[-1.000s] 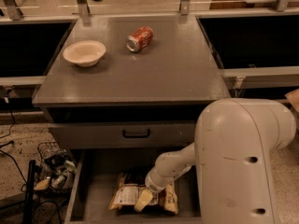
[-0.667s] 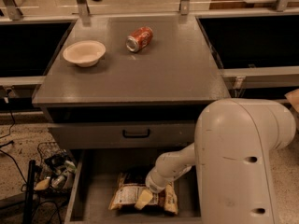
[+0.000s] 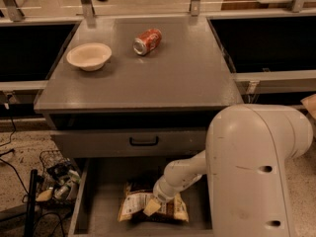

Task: Pick brown chip bag from middle drawer and place on counter

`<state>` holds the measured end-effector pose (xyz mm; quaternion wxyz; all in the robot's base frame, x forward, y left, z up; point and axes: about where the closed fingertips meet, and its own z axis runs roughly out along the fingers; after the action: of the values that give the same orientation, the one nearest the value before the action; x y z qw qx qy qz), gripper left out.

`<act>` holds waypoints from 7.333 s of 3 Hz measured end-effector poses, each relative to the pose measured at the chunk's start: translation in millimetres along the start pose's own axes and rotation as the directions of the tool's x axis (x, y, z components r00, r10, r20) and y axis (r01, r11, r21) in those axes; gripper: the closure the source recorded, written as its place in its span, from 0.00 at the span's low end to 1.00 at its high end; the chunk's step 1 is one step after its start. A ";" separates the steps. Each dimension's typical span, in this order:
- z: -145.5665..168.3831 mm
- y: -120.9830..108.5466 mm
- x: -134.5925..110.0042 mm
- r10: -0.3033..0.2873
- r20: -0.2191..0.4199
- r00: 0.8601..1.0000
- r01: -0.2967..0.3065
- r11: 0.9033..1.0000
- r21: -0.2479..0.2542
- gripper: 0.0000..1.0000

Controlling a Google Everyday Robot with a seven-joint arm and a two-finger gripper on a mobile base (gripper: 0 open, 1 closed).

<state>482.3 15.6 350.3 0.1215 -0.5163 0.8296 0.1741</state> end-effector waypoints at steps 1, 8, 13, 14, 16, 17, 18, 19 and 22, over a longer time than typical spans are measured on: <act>0.0 0.0 0.0 0.000 0.000 1.000 0.000 1.000 0.000 0.93; -176.2 40.2 -7.6 -0.070 -0.025 0.997 0.072 0.994 0.080 1.00; -333.8 9.9 42.4 0.112 -0.031 0.993 -0.092 0.924 0.371 1.00; -333.8 9.9 42.4 0.112 -0.031 0.993 -0.092 0.924 0.371 1.00; -400.1 61.0 26.4 -0.035 -0.043 0.998 0.048 0.936 0.350 1.00; -396.7 58.1 27.2 -0.026 -0.033 0.999 0.036 0.936 0.351 1.00; -416.1 42.4 17.3 -0.018 0.025 1.000 0.006 0.905 0.425 1.00; -453.4 34.8 2.4 -0.033 0.047 0.998 0.004 0.859 0.512 1.00; -472.0 24.1 -6.8 -0.023 0.012 1.000 0.011 0.814 0.581 1.00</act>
Offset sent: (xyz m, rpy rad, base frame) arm 0.0000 0.0000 0.0000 0.0000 0.0000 0.0000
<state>453.3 -164.7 786.3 0.2824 -0.4604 0.8374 -0.0833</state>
